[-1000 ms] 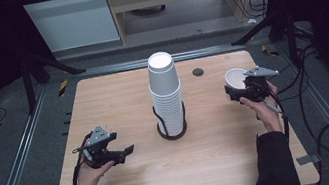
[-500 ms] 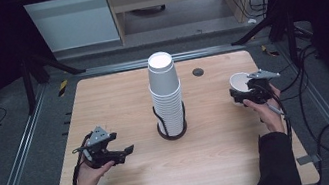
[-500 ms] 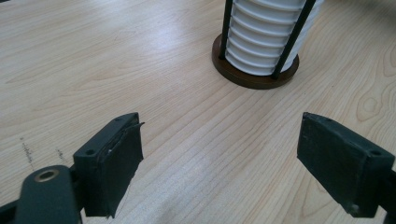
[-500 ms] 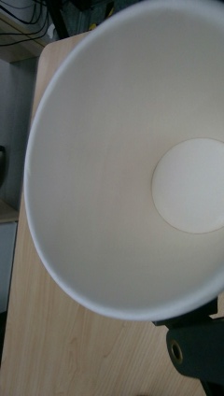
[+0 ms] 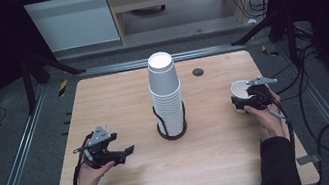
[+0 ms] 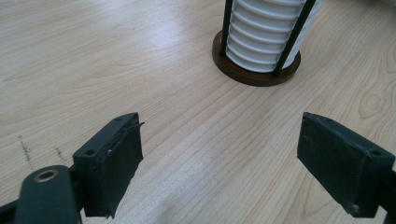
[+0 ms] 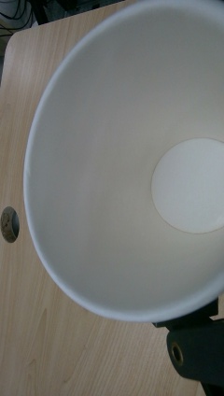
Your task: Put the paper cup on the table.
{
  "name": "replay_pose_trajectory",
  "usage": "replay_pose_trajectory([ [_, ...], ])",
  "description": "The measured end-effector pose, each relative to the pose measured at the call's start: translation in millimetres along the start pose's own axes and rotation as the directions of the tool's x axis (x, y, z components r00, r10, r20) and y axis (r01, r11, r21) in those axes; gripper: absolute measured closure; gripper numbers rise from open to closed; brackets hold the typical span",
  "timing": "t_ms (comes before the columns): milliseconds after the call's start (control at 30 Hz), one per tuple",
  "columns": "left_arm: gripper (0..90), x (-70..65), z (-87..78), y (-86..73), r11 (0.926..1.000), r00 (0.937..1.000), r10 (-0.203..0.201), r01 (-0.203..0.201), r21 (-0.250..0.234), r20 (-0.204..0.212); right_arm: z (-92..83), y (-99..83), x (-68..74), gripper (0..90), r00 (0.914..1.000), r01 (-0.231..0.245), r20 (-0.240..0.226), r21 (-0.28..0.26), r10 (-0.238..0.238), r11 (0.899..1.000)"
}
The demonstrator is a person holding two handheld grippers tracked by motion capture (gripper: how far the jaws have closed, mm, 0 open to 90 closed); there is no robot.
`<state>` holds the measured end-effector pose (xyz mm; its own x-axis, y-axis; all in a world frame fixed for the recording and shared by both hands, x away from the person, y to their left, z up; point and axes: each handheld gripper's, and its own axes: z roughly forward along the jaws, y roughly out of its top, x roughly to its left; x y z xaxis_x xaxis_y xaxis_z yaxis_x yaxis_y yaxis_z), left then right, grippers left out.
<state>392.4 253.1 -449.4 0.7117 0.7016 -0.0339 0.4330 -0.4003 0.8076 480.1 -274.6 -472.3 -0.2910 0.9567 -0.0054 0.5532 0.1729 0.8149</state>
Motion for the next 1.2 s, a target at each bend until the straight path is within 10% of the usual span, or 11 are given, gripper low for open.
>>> replay_pose_trajectory([
  [567, 13.5, -0.6, -0.7, -0.1, 1.0000, 1.0000, 0.001, -0.001, -0.004, 0.003, -3.2, -3.5, 6.3, 3.0, 0.9997, 0.024, -0.005, 0.149, -0.024, 0.988],
  [1200, 12.4, 0.1, 0.1, -2.0, 1.0000, 0.9997, 0.003, -0.003, 0.008, -0.023, -57.7, -49.8, 35.2, 2.7, 0.9965, 0.043, -0.074, 0.055, -0.039, 0.998],
])
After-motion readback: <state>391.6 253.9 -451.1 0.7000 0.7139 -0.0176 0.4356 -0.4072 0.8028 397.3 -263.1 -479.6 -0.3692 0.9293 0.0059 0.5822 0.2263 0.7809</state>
